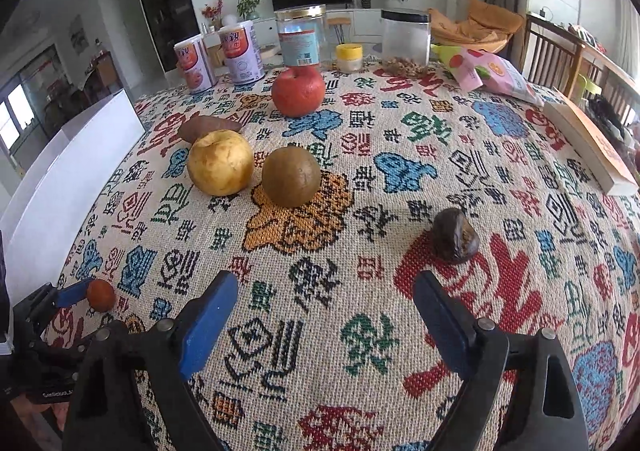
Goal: Organize fruits
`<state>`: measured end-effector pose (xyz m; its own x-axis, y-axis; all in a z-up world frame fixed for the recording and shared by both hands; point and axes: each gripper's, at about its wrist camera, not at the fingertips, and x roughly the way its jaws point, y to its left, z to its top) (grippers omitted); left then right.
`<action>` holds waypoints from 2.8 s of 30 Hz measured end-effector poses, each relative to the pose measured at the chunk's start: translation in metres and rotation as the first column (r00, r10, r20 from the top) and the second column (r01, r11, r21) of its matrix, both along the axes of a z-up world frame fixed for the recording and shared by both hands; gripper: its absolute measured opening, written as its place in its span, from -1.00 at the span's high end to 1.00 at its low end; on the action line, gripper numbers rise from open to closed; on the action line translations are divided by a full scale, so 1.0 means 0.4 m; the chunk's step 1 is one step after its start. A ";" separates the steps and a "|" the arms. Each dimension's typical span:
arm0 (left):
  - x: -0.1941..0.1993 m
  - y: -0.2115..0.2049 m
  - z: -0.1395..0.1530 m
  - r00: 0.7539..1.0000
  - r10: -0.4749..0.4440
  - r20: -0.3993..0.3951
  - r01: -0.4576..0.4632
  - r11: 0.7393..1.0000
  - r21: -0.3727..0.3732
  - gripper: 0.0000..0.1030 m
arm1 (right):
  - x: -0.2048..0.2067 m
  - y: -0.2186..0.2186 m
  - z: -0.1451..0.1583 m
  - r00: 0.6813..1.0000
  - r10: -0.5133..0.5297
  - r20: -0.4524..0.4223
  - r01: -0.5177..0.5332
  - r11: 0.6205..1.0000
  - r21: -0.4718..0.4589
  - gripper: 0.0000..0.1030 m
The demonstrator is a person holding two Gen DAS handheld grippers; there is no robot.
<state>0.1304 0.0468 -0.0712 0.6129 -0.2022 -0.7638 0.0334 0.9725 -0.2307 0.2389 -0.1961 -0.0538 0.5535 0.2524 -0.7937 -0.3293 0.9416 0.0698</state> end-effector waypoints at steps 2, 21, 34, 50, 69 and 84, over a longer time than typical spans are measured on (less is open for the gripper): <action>-0.004 0.004 0.003 1.000 -0.021 -0.004 0.021 1.000 0.013 -0.67 | 0.073 0.054 -0.012 0.998 0.054 -0.019 -0.055 0.997 -0.057 -0.70; -0.215 0.070 0.210 0.999 -0.035 -0.024 0.023 0.926 -0.378 0.46 | -0.095 0.078 -0.010 0.956 0.168 -0.242 -0.127 0.976 0.177 0.07; -0.413 0.547 0.302 0.850 0.520 -0.088 -0.515 0.782 -0.351 0.45 | -0.388 0.717 0.237 0.739 0.666 -0.103 -0.623 0.734 0.271 0.06; -0.394 0.425 0.311 0.833 0.533 0.145 -0.521 0.846 -0.114 -0.56 | -0.404 0.583 0.208 0.877 0.459 0.145 -0.480 0.858 0.182 -0.96; 0.079 -0.171 -0.004 0.998 0.059 -0.026 -0.055 0.989 0.136 -0.71 | -0.215 -0.082 -0.069 0.972 -0.223 0.075 0.232 0.962 -0.145 -1.00; 0.177 -0.173 -0.042 0.996 0.091 -0.026 -0.082 0.968 0.236 -0.99 | -0.175 -0.136 -0.098 0.950 -0.310 -0.019 0.308 0.948 -0.085 -1.00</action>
